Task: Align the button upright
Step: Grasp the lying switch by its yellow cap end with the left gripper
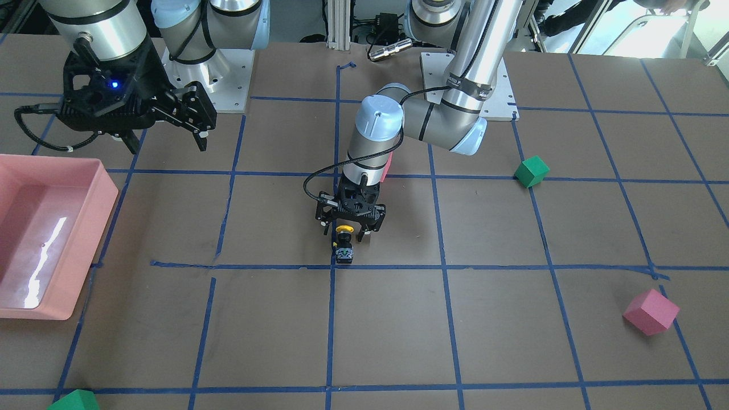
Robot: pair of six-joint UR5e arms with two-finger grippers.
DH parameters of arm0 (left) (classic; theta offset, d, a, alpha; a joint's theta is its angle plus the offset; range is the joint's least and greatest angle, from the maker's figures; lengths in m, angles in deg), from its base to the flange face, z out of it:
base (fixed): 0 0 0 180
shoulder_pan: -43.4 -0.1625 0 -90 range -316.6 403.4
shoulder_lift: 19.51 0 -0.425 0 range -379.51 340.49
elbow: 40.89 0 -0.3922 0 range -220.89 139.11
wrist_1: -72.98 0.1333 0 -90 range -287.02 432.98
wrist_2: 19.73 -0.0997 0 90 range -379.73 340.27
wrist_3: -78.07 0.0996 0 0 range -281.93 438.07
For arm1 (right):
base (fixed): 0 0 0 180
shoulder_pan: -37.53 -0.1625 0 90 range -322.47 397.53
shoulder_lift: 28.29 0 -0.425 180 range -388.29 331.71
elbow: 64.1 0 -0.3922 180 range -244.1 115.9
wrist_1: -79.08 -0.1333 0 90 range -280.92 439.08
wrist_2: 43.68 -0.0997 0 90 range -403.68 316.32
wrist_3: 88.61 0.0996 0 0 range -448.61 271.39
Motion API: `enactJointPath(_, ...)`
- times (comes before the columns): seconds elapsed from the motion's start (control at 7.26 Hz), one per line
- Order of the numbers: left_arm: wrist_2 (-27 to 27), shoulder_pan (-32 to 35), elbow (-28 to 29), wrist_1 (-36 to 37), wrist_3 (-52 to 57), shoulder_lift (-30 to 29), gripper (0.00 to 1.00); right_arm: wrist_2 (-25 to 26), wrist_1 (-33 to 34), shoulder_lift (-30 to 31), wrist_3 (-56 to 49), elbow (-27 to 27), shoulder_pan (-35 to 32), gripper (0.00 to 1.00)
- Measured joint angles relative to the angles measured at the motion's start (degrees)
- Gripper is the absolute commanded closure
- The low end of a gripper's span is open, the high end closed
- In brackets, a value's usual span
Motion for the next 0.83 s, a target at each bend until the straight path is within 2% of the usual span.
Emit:
enactJointPath(0.41, 0.46, 0.3, 1.18, -4.53, -1.77, 0.38, 1.0, -0.04, 0.21, 0.0, -0.02, 0.2, 0.0, 0.0)
enactJointPath(0.83, 1.64, 0.5, 7.53, -18.54, -7.1, 1.25, 1.0, -0.17, 0.25, 0.0, -0.02, 0.24, 0.0, 0.0)
